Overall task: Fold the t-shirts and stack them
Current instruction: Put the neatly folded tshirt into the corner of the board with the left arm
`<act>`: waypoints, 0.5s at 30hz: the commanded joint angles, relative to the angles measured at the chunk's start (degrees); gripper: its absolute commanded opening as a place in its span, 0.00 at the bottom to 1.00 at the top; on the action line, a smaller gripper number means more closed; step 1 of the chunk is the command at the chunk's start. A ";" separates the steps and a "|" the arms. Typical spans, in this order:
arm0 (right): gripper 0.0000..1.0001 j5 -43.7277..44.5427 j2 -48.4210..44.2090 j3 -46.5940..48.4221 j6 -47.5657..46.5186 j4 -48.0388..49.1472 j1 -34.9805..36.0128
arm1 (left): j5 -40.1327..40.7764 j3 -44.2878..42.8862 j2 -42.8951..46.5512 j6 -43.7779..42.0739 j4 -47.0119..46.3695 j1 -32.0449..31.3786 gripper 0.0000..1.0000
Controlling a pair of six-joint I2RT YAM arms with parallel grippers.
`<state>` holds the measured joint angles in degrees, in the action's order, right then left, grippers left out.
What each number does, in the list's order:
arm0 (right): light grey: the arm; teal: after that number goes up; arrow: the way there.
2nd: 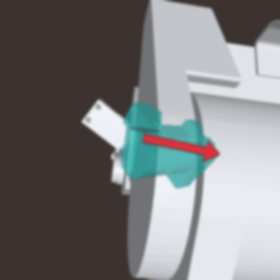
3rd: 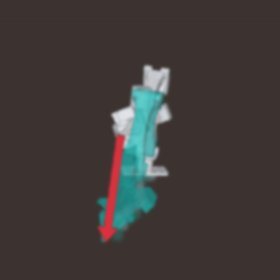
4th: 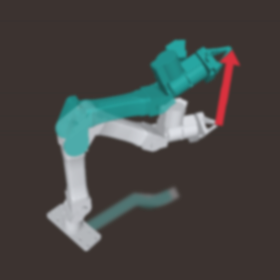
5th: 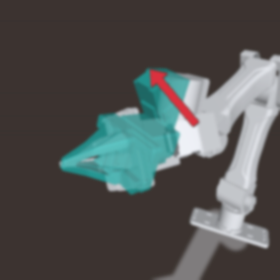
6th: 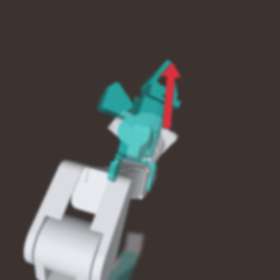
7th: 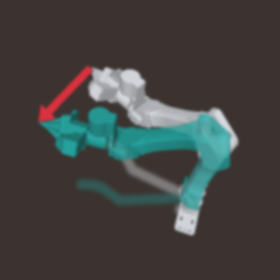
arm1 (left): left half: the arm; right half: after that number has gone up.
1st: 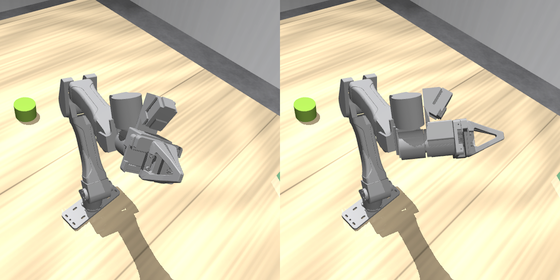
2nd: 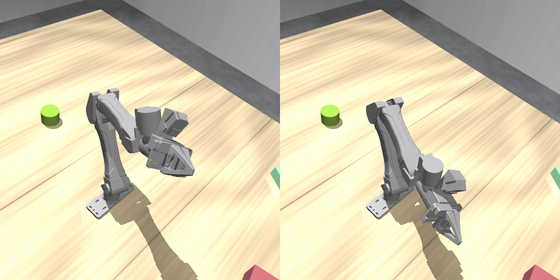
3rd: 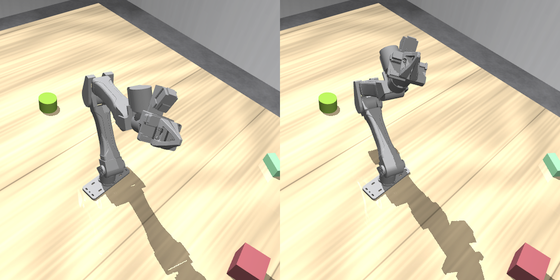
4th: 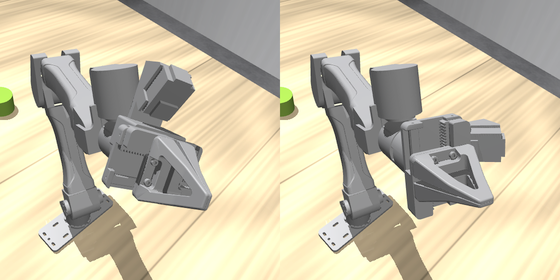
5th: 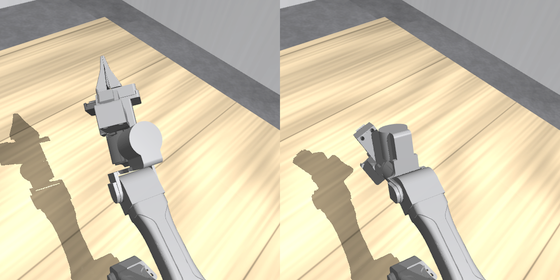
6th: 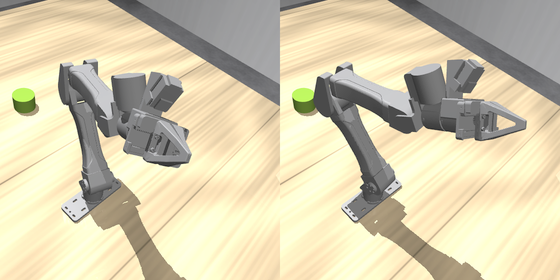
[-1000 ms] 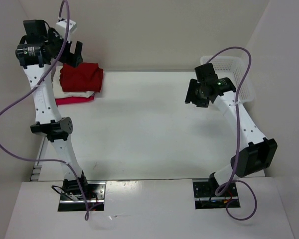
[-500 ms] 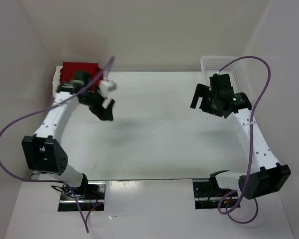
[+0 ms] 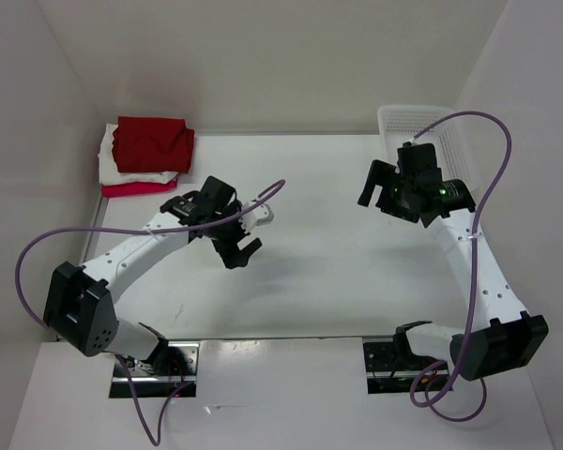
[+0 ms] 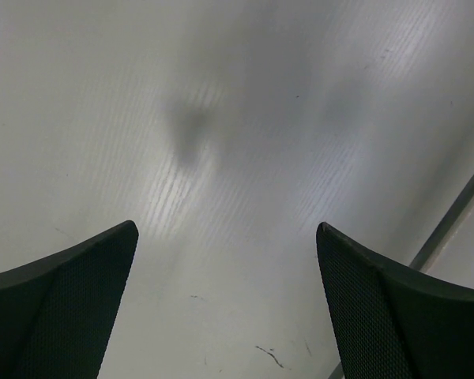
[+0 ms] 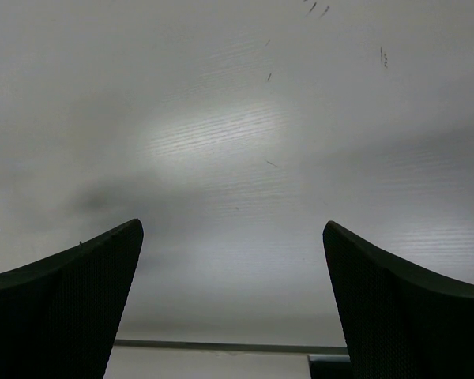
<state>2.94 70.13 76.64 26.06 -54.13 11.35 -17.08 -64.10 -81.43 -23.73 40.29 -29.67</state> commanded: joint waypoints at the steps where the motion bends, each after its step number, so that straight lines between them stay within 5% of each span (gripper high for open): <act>1: 0.99 -0.30 -2.63 -0.79 0.57 2.36 -0.46 | 1.09 0.02 1.01 0.87 -2.15 0.14 1.00; 15: 0.99 -0.30 -2.10 -0.26 0.57 2.36 -0.46 | 5.65 1.61 2.06 2.02 -3.82 0.14 1.00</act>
<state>2.57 69.17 76.05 26.09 -54.00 11.35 -11.86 -62.54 -81.28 -22.79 37.69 -29.61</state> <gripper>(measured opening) 0.993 1.001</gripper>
